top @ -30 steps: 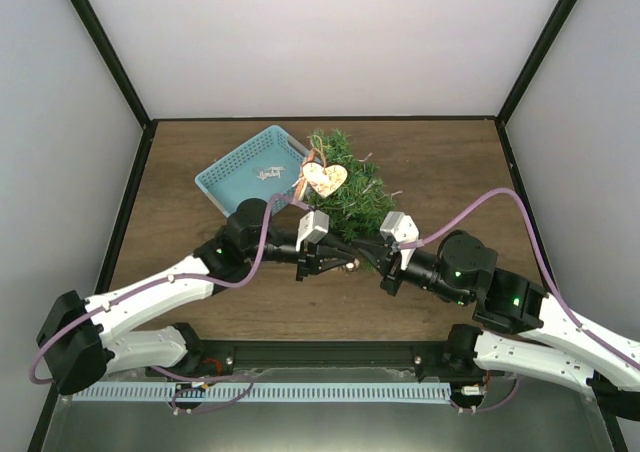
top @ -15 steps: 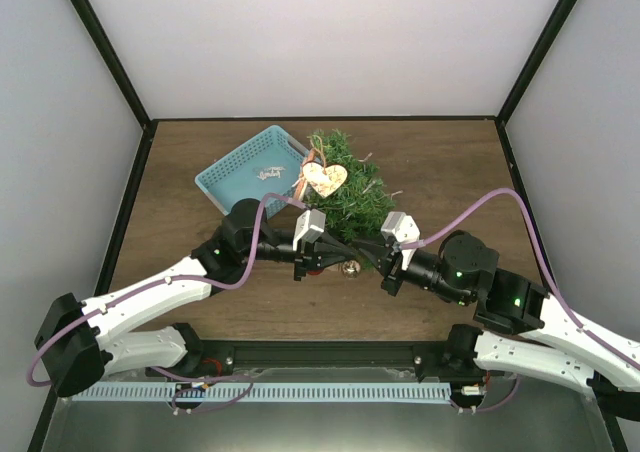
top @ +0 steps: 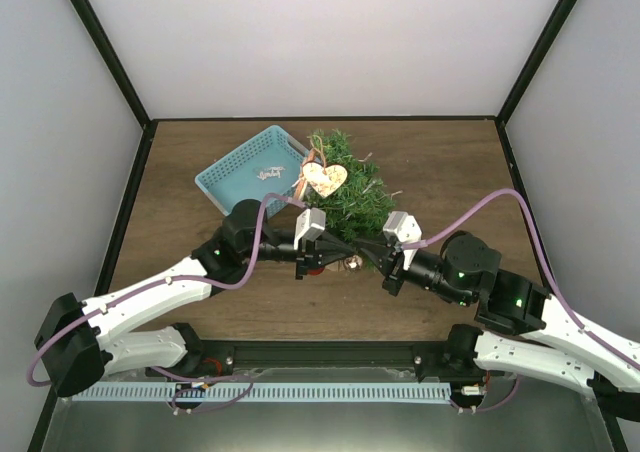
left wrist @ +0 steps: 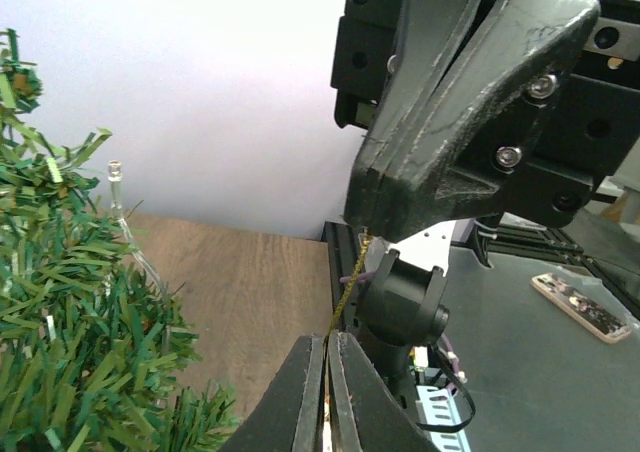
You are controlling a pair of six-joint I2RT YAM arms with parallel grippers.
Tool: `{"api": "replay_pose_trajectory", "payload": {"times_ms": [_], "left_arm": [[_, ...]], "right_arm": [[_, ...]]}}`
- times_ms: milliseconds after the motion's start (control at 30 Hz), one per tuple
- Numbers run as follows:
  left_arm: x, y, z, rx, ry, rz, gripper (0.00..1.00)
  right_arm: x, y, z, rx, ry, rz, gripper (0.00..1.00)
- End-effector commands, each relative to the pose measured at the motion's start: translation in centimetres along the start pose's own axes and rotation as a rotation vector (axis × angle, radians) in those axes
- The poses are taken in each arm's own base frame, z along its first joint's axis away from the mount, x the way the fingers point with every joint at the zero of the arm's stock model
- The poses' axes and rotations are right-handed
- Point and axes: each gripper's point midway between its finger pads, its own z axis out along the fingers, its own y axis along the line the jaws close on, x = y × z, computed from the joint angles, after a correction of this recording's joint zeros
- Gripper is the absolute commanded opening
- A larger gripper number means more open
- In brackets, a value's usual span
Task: Decorate the small christmas tree
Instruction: Adjust the decoration item on the Christmas tree.
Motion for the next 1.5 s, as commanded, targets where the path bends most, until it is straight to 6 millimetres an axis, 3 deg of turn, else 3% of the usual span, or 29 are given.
{"api": "replay_pose_trajectory", "payload": {"times_ms": [0,467,1300,1467], "left_arm": [[-0.5,0.5,-0.3,-0.05,-0.016,0.028,0.04],[0.0,2.5,-0.7,-0.167,-0.001,0.01,0.04],[1.4,4.2,-0.3,-0.232,0.048,-0.022,0.04],[1.3,2.7,-0.4,-0.161,0.026,0.014,0.19]], "right_arm": [[-0.2,-0.5,-0.2,0.026,-0.016,-0.01,0.01],[0.8,-1.5,0.4,0.084,0.0,-0.022,0.01],[1.6,-2.8,1.5,0.166,0.013,-0.101,0.01],[1.4,-2.3,1.4,0.133,0.007,-0.105,0.01]]}}
